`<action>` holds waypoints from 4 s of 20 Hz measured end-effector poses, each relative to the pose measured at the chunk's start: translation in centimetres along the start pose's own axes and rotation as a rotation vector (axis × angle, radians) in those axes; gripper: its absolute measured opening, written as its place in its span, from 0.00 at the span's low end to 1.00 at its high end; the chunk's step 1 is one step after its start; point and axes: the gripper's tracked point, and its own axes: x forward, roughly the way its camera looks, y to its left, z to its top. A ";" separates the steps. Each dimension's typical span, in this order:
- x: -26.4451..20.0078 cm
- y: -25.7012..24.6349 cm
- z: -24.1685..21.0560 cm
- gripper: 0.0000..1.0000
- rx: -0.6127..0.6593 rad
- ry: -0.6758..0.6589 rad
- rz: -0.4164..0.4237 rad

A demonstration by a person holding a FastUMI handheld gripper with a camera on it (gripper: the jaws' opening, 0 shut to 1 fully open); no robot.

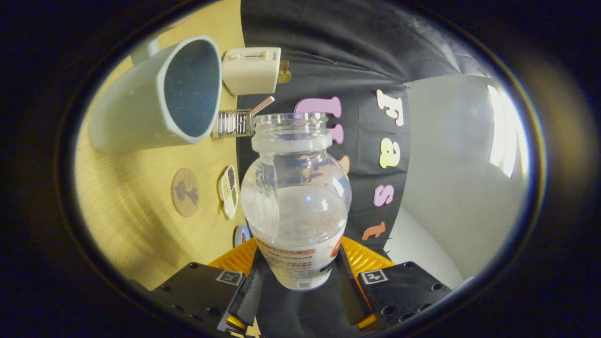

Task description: Take the bottle from table, then pour the juice into the cup, finally place the bottle on the coaster

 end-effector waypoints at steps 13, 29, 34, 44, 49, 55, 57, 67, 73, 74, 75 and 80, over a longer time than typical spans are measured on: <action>0.2 -1.0 0.6 0.75 -0.030 -0.023 -0.035; 0.6 -2.8 1.2 0.75 -0.092 -0.051 -0.093; 0.7 -3.0 1.3 0.75 -0.106 -0.056 -0.103; 0.9 -4.4 1.2 0.75 -0.130 -0.056 -0.142; 1.1 -4.7 1.8 0.75 -0.149 -0.072 -0.154; 1.2 -5.1 2.1 0.75 -0.174 -0.083 -0.162; 1.2 -5.3 2.1 0.75 -0.181 -0.088 -0.171; 1.3 -6.0 2.5 0.76 -0.213 -0.108 -0.194; 1.4 -6.5 2.8 0.76 -0.229 -0.122 -0.214; 1.4 -6.6 2.9 0.76 -0.230 -0.124 -0.220; 1.4 -6.7 2.9 0.76 -0.235 -0.126 -0.227; 1.3 -7.5 3.6 0.76 -0.267 -0.148 -0.253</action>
